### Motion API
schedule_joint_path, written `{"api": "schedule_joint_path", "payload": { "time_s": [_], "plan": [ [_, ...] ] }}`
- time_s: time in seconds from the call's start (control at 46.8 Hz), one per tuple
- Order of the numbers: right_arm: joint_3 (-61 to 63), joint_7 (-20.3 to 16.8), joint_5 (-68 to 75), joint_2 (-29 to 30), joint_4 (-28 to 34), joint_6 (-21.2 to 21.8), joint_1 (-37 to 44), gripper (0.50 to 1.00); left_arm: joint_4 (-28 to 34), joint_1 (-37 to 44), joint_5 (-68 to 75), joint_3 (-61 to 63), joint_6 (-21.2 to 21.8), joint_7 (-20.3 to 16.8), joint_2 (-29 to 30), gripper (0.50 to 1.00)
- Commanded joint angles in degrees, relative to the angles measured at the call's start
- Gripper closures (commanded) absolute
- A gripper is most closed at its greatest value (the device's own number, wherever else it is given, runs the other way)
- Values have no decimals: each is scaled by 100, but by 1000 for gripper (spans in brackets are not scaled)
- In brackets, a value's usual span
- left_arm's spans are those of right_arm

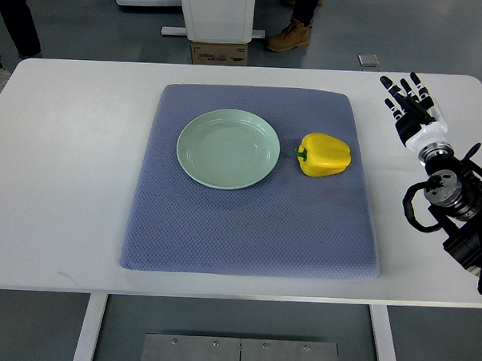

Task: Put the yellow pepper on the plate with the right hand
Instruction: 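Reach the right hand over the yellow pepper, fingers open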

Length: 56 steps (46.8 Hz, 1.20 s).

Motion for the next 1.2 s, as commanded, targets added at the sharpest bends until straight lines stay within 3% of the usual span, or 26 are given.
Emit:
{"api": "schedule_joint_path", "payload": {
  "time_s": [0.0, 0.278, 0.427, 0.577, 0.705, 0.875, 1.11, 1.174],
  "plan": [
    [-426, -31, -436, -5, 5, 45, 88, 500, 0, -4, -1, -4, 4, 1, 0, 500],
    [-973, -40, -788, -145, 382, 835, 159, 500, 0, -4, -1, -4, 4, 1, 0, 500],
    [-1306, -4, -1596, -646, 1296, 827, 325, 500, 0, 5, -1, -4, 4, 1, 0, 500],
    [-2070, 66, -2361, -778, 1385, 792, 694, 505, 0, -4, -1, -4, 4, 1, 0, 500],
    [-2791, 391, -2985, -954, 1482, 783, 1090, 507, 0, 5, -1, -4, 4, 1, 0, 500],
    [-3916, 611, -3530, -989, 1499, 441, 1740, 507, 0, -4, -1, -4, 4, 1, 0, 500],
    [-5577, 743, -3672, -831, 1508, -499, 2470, 505, 0, 4, -1, -4, 4, 1, 0, 500],
    [-5824, 769, -3663, -796, 1517, -571, 2584, 502, 0, 5, -1, 5, 4, 1, 0, 500]
  ]
}}
